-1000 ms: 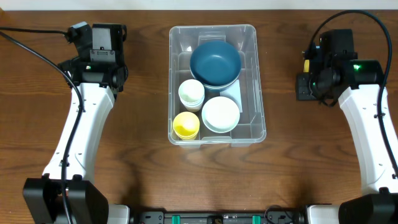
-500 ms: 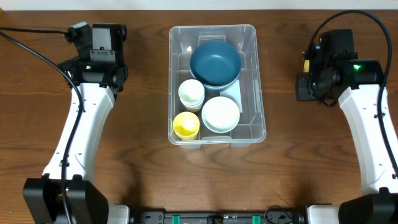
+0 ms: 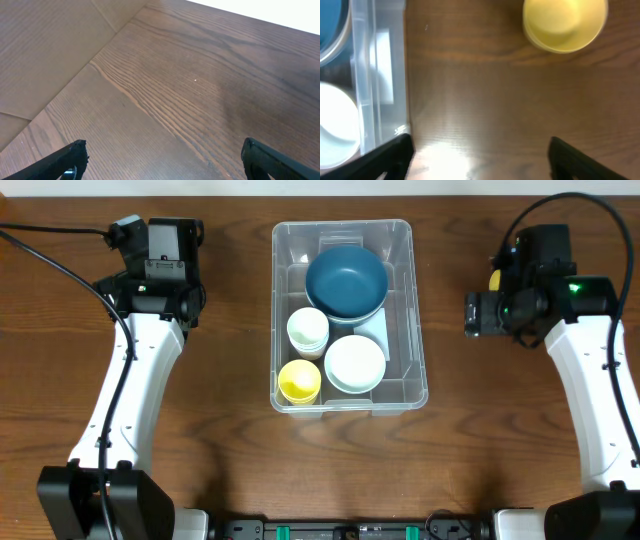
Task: Pack container
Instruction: 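Lower the right gripper onto the yellow bowl rim and grasp it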
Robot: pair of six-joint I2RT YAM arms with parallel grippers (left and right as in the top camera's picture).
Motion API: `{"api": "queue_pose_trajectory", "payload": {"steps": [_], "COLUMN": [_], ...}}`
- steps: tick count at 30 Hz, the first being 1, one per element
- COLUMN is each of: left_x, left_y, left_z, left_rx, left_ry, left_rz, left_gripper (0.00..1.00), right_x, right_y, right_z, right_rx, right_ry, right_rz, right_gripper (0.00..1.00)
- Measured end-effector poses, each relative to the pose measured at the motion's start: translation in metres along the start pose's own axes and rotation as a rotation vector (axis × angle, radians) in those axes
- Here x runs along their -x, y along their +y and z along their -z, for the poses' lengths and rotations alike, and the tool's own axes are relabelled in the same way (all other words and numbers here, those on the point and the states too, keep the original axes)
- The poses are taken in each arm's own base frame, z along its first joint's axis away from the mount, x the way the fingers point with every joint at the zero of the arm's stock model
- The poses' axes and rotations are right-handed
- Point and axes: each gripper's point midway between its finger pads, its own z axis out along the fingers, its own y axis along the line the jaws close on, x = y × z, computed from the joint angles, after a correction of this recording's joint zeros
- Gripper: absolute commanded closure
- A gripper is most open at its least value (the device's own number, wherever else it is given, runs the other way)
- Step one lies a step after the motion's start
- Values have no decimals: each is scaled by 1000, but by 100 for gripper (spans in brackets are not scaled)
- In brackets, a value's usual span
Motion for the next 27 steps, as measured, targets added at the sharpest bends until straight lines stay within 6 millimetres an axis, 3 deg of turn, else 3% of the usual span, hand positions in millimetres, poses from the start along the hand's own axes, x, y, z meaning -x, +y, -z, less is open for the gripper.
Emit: {"api": "queue_pose_trajectory", "payload": {"steps": [6, 13, 18, 24, 27], "left_x": [0, 0, 0, 0, 0], "left_y": [0, 0, 0, 0, 0], "left_z": [0, 0, 0, 0, 0], "left_rx": [0, 0, 0, 0, 0], "left_ry": [0, 0, 0, 0, 0], "left_rz": [0, 0, 0, 0, 0], "left_gripper": [2, 2, 2, 2, 2], "right_x": [21, 26, 26, 24, 19], "right_y": [-47, -109, -132, -135, -136], "right_z": [1, -5, -46, -110, -133], "right_rx": [-76, -135, -113, -88, -87], "right_ry": [-87, -130, -80, -3, 32], "right_rz": [-165, -384, -471, -497, -500], "right_gripper": [10, 17, 16, 9, 9]}}
